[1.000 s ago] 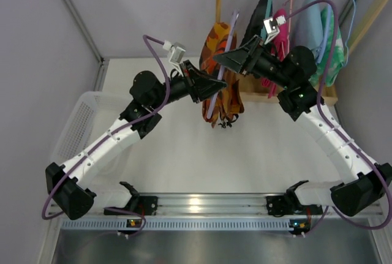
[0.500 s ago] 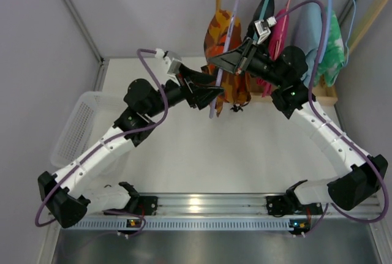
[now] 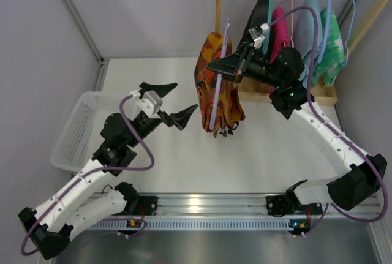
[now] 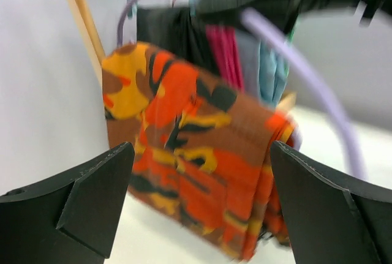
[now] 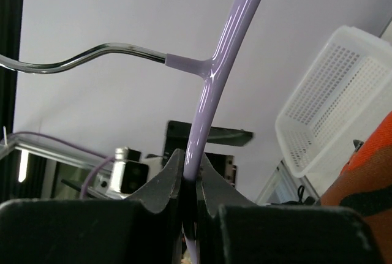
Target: Remove the trousers from the hanger
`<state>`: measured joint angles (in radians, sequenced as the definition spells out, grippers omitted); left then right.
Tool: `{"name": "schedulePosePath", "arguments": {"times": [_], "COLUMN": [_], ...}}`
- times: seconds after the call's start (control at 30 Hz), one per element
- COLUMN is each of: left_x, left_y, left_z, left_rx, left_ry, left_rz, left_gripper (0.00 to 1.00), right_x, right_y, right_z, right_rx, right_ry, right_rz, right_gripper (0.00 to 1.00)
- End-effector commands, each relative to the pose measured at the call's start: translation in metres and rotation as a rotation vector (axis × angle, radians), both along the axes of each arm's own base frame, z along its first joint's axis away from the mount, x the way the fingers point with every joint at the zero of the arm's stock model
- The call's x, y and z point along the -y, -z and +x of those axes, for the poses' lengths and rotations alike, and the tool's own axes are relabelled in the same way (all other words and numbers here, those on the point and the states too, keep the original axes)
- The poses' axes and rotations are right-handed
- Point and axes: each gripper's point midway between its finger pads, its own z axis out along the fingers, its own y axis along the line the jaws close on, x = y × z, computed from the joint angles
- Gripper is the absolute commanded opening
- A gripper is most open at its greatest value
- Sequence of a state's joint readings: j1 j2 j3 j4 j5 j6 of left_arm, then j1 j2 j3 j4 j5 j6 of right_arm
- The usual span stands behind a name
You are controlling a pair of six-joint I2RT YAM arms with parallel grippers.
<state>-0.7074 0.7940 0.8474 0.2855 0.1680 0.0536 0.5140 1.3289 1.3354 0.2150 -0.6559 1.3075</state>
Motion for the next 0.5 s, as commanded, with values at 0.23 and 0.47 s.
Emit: {"name": "schedulePosePath", "arguments": {"times": [0.23, 0.47], "left_x": [0.008, 0.03], "left_y": [0.075, 0.11], "left_z": [0.005, -0.004], "left_rx": [0.012, -0.064], "left_ry": [0.008, 0.058], "left_rz": [0.199, 0.197], "left_gripper": [0.98, 0.98], "right_x": [0.021, 0.021], "right_y": [-0.079, -0.085], "right_z": [-0.026, -0.027], "right_rx": [0.083, 0.096], "right_ry": [-0.019, -0.027], "right_rz": [0.174, 0.19], "right_gripper": [0.0, 0.0]}}
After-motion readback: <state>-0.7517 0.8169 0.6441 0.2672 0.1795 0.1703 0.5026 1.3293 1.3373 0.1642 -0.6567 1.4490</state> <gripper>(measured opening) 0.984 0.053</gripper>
